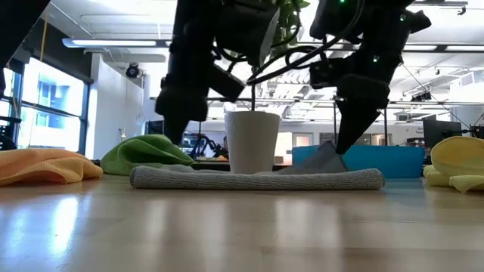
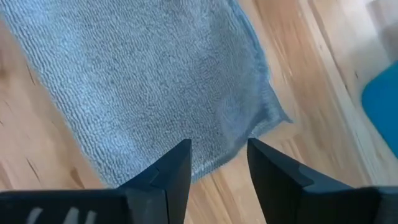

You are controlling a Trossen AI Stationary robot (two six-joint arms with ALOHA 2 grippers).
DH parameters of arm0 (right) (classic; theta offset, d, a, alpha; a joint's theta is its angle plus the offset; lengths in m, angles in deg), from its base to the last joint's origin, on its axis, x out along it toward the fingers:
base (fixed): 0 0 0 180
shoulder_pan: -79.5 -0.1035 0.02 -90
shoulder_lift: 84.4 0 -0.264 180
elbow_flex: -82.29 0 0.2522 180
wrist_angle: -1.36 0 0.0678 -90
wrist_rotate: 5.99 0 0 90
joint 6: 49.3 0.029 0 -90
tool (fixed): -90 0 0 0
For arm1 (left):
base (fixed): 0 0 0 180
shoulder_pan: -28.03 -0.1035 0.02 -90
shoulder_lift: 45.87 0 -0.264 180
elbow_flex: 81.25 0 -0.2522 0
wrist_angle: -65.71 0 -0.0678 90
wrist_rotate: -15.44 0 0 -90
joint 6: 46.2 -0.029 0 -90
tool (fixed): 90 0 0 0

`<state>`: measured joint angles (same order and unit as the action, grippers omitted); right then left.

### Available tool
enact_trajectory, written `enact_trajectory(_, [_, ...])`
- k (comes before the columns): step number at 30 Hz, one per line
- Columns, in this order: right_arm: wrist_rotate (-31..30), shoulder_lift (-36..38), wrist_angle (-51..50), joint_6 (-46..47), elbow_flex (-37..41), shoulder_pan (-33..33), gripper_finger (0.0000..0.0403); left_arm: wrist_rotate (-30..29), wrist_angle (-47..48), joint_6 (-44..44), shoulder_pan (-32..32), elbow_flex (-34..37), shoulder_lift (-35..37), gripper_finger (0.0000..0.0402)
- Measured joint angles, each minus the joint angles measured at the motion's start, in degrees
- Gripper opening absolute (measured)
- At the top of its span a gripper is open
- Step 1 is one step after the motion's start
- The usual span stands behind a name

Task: Sort microfiber towel by color & place in baskets
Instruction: Fold the gray towel

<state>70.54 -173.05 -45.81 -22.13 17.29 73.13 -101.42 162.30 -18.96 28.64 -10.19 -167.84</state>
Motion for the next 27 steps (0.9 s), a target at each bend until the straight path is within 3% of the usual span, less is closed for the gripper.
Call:
enact_trajectory(4, [0.0,1.85,-0.77,1.27,0.0,0.0,0.014,0.13,2.6,0.66,-0.11,0.0,0.0,0.014])
enact_trajectory(9, [0.02,2.7,-0.61,8.52,-0.02,-0.04,0.0134,4.92,1.42,-3.97,0.26,0.0,0.0,0.0134])
enact_trajectory(19, [5.06,2.7,-6.28,18.03,-0.04,-1.43,0.0133,5.2,4.13,-10.99,2.19,0.07,1.63,0.0118])
enact_trajectory(22, [5.09,2.7,-8.65,19.33,-0.04,-3.07,0.0133,5.63,4.06,-11.41,2.61,2.53,4.76,0.0114])
enact_trajectory(27, [3.1,2.7,-8.98,19.4,-0.04,-5.78,0.0133,9.27,1.73,-8.44,2.64,13.08,14.72,0.0111])
